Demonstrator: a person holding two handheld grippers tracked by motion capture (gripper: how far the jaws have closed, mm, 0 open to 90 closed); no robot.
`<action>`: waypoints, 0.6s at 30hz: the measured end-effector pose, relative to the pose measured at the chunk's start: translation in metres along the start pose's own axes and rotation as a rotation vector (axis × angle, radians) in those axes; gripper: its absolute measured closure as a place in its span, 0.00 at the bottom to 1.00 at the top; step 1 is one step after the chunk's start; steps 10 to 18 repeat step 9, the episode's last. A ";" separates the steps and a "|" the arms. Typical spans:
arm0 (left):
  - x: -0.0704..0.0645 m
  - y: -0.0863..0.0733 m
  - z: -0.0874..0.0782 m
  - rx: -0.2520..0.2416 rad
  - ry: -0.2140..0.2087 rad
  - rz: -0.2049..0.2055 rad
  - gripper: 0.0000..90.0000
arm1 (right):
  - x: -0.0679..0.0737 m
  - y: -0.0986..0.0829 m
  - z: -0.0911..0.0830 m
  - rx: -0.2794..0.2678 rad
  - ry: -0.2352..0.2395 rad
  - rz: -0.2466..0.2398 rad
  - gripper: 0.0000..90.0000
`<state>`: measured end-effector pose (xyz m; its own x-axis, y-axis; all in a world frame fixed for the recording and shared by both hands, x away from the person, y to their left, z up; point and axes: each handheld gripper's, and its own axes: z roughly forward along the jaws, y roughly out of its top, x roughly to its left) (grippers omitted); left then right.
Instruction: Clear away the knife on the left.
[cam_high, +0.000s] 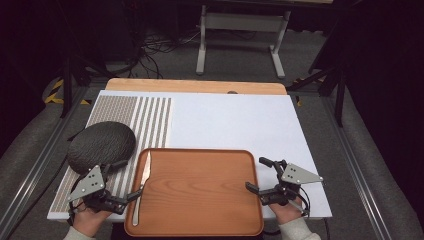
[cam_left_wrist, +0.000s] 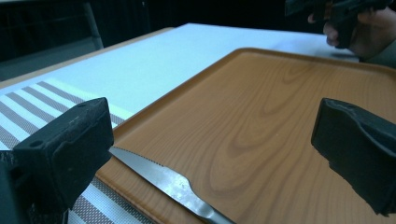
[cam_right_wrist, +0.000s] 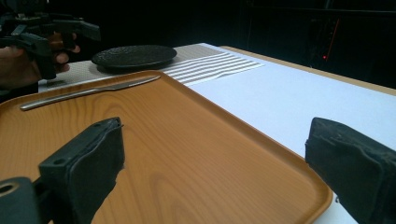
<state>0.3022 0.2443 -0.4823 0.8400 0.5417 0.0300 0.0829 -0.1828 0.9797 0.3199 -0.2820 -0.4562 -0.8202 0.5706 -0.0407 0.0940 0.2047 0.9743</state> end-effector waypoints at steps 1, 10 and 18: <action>0.000 0.000 0.001 0.002 0.007 -0.004 0.00 | 0.000 0.000 0.000 0.001 0.001 0.001 0.06; -0.003 0.003 0.002 0.021 0.023 0.016 0.00 | 0.000 -0.001 0.000 0.001 0.001 0.003 0.06; -0.003 0.003 0.002 0.021 0.023 0.016 0.00 | 0.000 -0.001 0.000 0.001 0.001 0.003 0.06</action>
